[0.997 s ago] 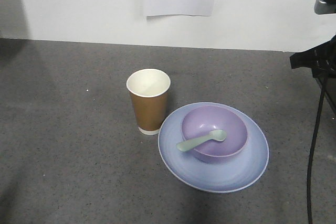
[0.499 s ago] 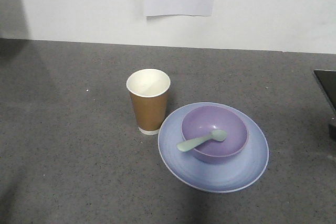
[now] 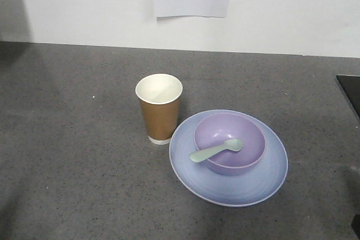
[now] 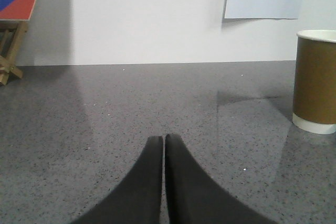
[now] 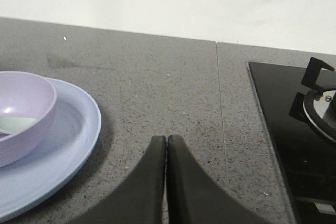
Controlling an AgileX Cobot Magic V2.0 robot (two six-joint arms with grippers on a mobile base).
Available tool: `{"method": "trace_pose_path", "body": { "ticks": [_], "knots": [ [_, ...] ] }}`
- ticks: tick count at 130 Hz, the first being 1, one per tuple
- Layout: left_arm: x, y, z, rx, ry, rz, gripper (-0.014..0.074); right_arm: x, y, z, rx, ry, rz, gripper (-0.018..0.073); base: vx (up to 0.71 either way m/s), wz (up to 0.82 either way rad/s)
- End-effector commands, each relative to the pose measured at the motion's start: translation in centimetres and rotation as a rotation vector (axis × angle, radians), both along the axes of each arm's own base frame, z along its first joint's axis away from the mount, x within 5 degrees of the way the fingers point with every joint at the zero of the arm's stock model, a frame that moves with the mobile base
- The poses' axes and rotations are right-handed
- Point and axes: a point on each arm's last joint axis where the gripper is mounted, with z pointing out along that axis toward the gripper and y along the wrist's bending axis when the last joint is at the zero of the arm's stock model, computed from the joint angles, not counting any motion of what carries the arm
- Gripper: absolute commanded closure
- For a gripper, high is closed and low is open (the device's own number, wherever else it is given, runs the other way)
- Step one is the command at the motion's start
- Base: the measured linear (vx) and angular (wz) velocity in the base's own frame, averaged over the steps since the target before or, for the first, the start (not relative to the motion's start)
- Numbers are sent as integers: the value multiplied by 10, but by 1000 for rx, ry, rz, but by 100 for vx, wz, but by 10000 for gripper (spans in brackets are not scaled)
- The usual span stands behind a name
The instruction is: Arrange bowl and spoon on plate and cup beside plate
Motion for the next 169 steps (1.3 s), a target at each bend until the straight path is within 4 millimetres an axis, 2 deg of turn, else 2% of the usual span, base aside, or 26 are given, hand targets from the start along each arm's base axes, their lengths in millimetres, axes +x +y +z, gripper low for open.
{"method": "trace_pose_path", "body": {
  "ticks": [1, 54, 91, 120, 169],
  "knots": [
    [-1, 0, 4, -19, -77, -4, 604, -3, 0, 6, 26, -159, 2, 564, 0, 0],
    [-1, 0, 4, -19, -77, -4, 604, -29, 0, -33, 54, -262, 0, 564, 0, 0],
    [-1, 0, 4, -19, -77, -4, 604, -32, 0, -36, 69, -251, -9, 564, 0, 0],
    [-1, 0, 4, -19, -77, -4, 603, -32, -5, -36, 88, -254, -87, 564, 0, 0],
    [-1, 0, 4, -19, -77, -4, 603, -32, -5, -36, 87, -254, -87, 564, 0, 0]
  ]
}}
